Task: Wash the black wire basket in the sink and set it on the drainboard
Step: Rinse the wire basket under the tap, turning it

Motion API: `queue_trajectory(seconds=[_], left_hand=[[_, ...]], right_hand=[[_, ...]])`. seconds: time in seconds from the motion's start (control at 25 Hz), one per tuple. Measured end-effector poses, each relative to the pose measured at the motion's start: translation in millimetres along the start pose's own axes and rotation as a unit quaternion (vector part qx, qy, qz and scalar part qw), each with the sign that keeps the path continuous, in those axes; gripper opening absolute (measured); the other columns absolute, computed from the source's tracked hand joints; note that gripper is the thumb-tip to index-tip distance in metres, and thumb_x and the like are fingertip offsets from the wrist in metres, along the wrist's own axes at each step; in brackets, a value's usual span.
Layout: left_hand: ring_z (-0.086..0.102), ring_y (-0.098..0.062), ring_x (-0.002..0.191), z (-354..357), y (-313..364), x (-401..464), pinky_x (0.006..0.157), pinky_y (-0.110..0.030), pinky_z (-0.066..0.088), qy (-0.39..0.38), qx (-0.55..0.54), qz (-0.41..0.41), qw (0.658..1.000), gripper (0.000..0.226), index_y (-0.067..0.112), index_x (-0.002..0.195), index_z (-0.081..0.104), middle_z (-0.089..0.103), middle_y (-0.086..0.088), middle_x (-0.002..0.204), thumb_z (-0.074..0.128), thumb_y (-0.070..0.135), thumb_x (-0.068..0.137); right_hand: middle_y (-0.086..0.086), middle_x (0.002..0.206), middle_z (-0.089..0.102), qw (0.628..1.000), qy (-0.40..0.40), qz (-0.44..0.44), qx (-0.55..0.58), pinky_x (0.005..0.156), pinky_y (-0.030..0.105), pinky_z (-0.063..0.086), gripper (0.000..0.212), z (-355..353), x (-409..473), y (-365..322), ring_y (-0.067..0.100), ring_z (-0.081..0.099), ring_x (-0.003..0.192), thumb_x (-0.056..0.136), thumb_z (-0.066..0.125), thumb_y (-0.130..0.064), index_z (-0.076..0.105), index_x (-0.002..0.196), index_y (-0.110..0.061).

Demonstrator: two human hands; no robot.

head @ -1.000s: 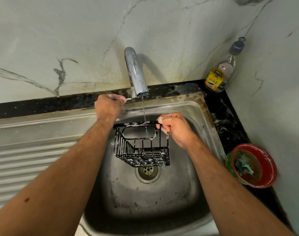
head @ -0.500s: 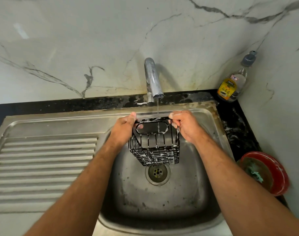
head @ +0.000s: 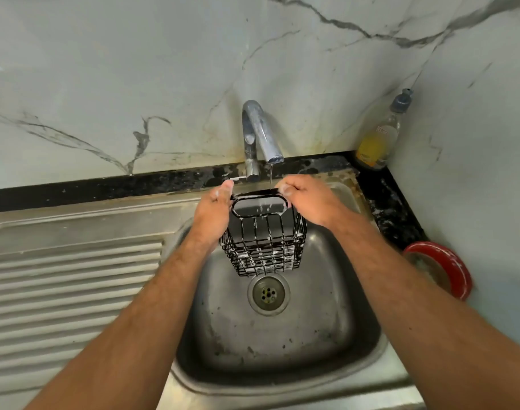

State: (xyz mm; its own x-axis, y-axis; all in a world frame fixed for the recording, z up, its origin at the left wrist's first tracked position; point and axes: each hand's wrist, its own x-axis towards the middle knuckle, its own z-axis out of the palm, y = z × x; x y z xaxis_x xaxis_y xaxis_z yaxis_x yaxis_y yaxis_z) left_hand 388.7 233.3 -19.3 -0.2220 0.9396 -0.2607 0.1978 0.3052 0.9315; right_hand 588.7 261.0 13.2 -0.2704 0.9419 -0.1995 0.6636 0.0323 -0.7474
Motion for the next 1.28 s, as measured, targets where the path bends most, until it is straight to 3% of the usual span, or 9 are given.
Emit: queue_trajectory(seconds=[0.16,0.36,0.52,0.6,0.68,0.8,1.0,1.16,1.28], left_hand=[[0.057,-0.015,0.120,4.0,4.3,-1.5,0.103,-0.030,0.037,-0.008,0.028,-0.010,1.000,0.052,0.019,0.136,0.058,0.063,-0.002,0.128,0.039,0.055,0.105],[0.056,-0.014,0.116,6.5,5.5,4.2,0.101,-0.030,0.038,-0.003,0.031,-0.016,0.999,0.053,0.017,0.141,0.055,0.061,0.002,0.127,0.038,0.053,0.106],[0.062,-0.017,0.112,11.6,4.1,12.2,0.106,-0.034,0.042,-0.022,0.038,-0.011,0.999,0.055,0.013,0.135,0.061,0.068,-0.005,0.122,0.039,0.054,0.106],[0.064,-0.022,0.111,15.8,4.0,13.6,0.108,-0.039,0.043,-0.036,0.040,-0.005,0.999,0.057,0.006,0.125,0.063,0.070,-0.012,0.108,0.039,0.053,0.106],[0.062,-0.012,0.084,21.5,11.2,12.7,0.097,-0.036,0.042,-0.047,0.045,-0.006,0.998,0.051,0.009,0.102,0.068,0.066,0.001,0.080,0.039,0.051,0.107],[0.051,-0.006,0.072,27.6,18.8,16.5,0.090,-0.034,0.043,-0.065,0.060,-0.004,0.996,0.050,0.021,0.083,0.067,0.059,0.013,0.068,0.035,0.051,0.107],[0.044,-0.006,0.058,24.7,17.8,13.5,0.069,-0.028,0.038,-0.131,-0.091,0.034,0.987,0.054,0.015,0.080,0.071,0.054,-0.012,0.081,0.028,0.024,0.112],[0.042,-0.002,0.056,22.5,10.6,14.8,0.059,-0.016,0.036,-0.105,-0.157,0.041,0.981,0.036,-0.006,0.091,0.062,0.066,0.002,0.072,0.030,0.003,0.106],[0.041,-0.002,0.055,25.6,9.3,13.9,0.059,-0.018,0.035,-0.099,-0.157,0.062,0.981,0.025,-0.008,0.093,0.056,0.060,-0.006,0.072,0.032,-0.006,0.098]], right_hand=[[-0.013,0.061,0.050,1.000,-0.001,0.008,-0.001,0.057,0.023,0.029,0.034,5.0,1.5,4.3,-0.002,0.042,0.055,0.103,0.050,-0.017,0.060,0.071,-0.020],[0.004,0.085,0.070,1.000,-0.009,0.017,0.011,0.067,0.027,0.040,0.024,2.6,9.3,3.7,0.015,0.058,0.076,0.103,0.050,-0.020,0.073,0.098,-0.022],[-0.015,0.073,0.060,1.000,-0.007,0.024,0.000,0.062,0.018,0.036,0.026,-8.6,9.0,8.3,-0.001,0.050,0.066,0.103,0.049,-0.017,0.074,0.098,-0.021],[-0.020,0.072,0.056,0.999,0.002,0.036,-0.007,0.052,0.005,0.032,0.024,-15.7,5.1,14.3,-0.007,0.048,0.062,0.104,0.049,-0.019,0.073,0.101,-0.022],[-0.019,0.073,0.060,0.999,0.005,0.052,0.011,0.056,0.004,0.037,0.024,-18.0,3.4,20.6,-0.008,0.053,0.060,0.103,0.051,-0.020,0.074,0.100,-0.022],[-0.014,0.083,0.073,0.996,0.027,0.073,0.038,0.091,0.037,0.053,0.024,-17.1,6.3,33.5,0.007,0.066,0.080,0.094,0.054,-0.034,0.077,0.087,-0.033],[-0.001,0.087,0.076,0.992,0.040,0.062,0.102,0.094,0.060,0.052,0.027,-13.8,15.9,72.6,0.032,0.069,0.095,0.080,0.052,-0.041,0.078,0.081,-0.034],[-0.003,0.081,0.072,0.997,0.015,0.058,0.051,0.079,0.040,0.055,0.028,-22.3,4.1,39.0,0.025,0.066,0.079,0.093,0.048,-0.041,0.075,0.088,-0.035],[-0.009,0.074,0.061,0.999,-0.021,0.017,-0.025,0.061,0.025,0.033,0.022,-22.8,4.6,19.7,0.008,0.052,0.067,0.102,0.052,-0.031,0.070,0.091,-0.029]])
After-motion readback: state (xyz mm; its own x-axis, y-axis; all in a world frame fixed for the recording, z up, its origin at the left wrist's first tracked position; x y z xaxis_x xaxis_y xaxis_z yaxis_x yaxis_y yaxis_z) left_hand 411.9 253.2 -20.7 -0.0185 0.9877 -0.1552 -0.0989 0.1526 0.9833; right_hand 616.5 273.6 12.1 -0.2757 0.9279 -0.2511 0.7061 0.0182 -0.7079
